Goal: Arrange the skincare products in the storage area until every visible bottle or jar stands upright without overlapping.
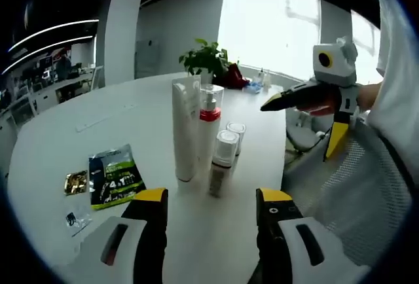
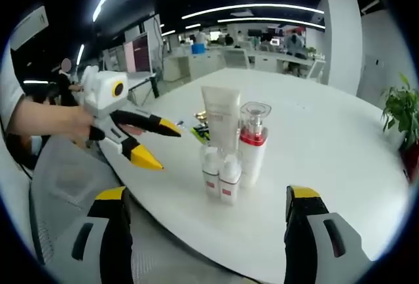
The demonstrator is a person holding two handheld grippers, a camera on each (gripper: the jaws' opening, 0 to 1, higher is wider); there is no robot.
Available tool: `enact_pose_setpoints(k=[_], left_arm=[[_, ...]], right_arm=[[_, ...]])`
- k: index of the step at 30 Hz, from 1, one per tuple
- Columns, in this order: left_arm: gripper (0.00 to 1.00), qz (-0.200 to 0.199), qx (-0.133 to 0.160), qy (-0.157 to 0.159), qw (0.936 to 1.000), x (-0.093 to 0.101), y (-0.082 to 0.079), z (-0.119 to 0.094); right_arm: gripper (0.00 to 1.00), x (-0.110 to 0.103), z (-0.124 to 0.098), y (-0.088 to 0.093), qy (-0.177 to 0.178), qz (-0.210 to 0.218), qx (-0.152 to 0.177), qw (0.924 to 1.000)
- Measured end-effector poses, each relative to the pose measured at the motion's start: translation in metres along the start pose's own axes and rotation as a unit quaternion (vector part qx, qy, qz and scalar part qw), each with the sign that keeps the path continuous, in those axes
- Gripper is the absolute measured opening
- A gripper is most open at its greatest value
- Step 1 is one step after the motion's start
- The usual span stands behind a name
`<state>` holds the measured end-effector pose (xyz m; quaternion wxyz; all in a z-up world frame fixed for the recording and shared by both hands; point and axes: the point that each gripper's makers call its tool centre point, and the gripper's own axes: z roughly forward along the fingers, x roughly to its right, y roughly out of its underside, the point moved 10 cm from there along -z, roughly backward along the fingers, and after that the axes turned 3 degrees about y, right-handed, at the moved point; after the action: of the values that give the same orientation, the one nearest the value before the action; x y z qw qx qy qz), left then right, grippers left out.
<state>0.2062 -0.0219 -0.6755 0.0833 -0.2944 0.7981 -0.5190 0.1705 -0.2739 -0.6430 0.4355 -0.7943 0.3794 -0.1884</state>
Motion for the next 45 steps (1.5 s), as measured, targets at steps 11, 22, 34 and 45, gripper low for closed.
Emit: enact_pose_setpoints(k=[11, 22, 34, 45], left_arm=[[0.64, -0.058, 0.013, -0.077, 0.9953, 0.012, 0.009, -0.037], [0.75, -0.086, 0.024, -0.128, 0.9877, 0.025, 0.017, -0.064], [0.81, -0.101, 0.030, -0.162, 0.9812, 0.029, 0.019, -0.087], [0.93, -0.100, 0.020, -0.184, 0.9776, 0.027, 0.021, -0.101]], right_arm=[[0.99, -0.002, -0.001, -0.001, -0.008, -0.006, 0.002, 0.9999], [0.99, -0.006, 0.000, -0.001, -0.019, -0.021, -0.002, 0.9996], [0.99, -0.006, -0.001, -0.001, -0.018, -0.028, 0.001, 0.9994], [0.99, -0.006, -0.001, -0.001, -0.011, -0.030, 0.002, 0.9995]])
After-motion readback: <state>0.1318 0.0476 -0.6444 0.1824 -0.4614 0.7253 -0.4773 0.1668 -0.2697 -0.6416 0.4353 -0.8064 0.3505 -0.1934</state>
